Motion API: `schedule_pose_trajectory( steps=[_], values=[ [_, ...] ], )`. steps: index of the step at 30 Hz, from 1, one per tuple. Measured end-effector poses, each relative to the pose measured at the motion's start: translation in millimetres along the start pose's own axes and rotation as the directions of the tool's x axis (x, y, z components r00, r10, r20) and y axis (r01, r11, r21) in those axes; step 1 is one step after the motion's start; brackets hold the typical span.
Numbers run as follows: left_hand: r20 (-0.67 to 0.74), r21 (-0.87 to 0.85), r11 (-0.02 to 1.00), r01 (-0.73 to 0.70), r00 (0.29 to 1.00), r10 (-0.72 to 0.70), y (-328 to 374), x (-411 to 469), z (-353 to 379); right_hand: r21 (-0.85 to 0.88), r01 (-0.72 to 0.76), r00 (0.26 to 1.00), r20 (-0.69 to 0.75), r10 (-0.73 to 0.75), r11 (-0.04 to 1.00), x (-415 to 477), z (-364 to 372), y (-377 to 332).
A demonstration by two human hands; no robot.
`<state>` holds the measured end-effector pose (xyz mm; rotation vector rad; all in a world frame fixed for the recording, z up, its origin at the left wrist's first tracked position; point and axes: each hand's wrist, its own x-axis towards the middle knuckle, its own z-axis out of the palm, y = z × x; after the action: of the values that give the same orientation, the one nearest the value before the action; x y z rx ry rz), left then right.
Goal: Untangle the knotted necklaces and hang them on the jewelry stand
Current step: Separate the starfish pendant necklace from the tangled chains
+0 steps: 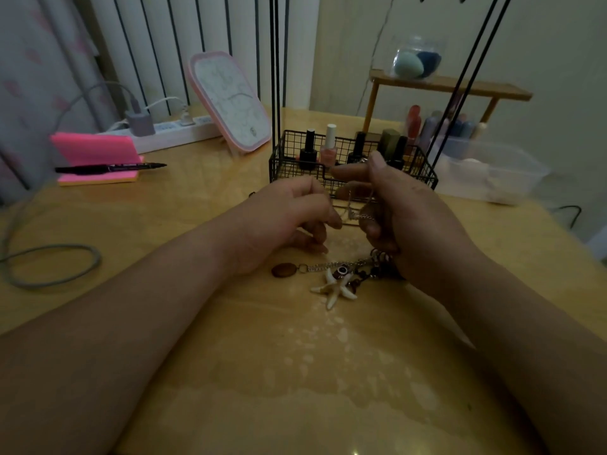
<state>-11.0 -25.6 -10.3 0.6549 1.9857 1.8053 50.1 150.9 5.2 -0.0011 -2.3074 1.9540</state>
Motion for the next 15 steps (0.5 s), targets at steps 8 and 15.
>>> schedule_pose_trajectory(
  steps=[8, 15],
  values=[
    [0.072, 0.033, 0.999, -0.033, 0.997, 0.031, 0, -3, 6, -0.113, 0.085, 0.991, 0.112, -0.072, 0.990, -9, 1, -7],
    [-0.106, -0.145, 0.989, -0.021, 0.994, 0.005, 3, 1, -4, 0.013, 0.054, 0.999, 0.003, -0.055, 0.998, -2, -8, -5]
  ],
)
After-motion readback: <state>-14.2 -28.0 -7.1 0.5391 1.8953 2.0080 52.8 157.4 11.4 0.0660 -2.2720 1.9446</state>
